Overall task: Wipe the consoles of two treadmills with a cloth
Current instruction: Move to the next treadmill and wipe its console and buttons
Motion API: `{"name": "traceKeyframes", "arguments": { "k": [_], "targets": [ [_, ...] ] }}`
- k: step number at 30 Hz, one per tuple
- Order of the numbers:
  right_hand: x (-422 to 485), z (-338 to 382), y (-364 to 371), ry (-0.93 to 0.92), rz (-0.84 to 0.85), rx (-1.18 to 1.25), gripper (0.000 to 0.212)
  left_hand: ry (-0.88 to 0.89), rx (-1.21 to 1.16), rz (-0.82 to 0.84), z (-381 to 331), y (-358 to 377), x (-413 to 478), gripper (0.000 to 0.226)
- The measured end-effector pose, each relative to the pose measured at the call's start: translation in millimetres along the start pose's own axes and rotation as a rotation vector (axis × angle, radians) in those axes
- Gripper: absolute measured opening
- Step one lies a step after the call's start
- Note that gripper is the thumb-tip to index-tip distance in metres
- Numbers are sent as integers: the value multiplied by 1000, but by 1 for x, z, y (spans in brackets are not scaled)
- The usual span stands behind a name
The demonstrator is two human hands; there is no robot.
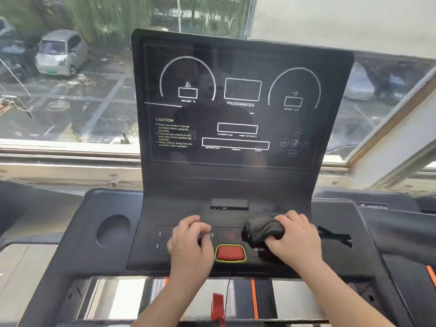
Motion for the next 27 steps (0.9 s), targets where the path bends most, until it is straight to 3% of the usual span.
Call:
{"name": "traceKeyframes", "arguments": {
  "k": [6,12,17,19,23,25,27],
  "targets": [
    [0,20,2,-136,0,6,37,75,14,-93,-34,29,-3,26],
    [-7,-21,1,-576,-27,149,40,240,4,-117,-64,60,-6,19],
    [30,-80,-4,-207,22,-1,47,329,62,13,-84,99,-21,21],
    [30,-80,1,-158,3,-6,46,331,56,36,-92,107,-33,24],
    [-9,-63,2,-263,-71,90,39,357,52,39,-92,105,-55,39],
    [-22,-62,-1,-381,41,173,40,425,42,109,-91,107,-66,48],
    [-12,-75,-17,-420,279,282,52,561,68,206,-94,113,-76,56]
  ]
}}
Point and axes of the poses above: each hand's wrist, its own x-axis towards the middle knuckle, its own y-axis out of the palm, z = x × y, the point moved 3 cm from there along x, towards the middle knuckle
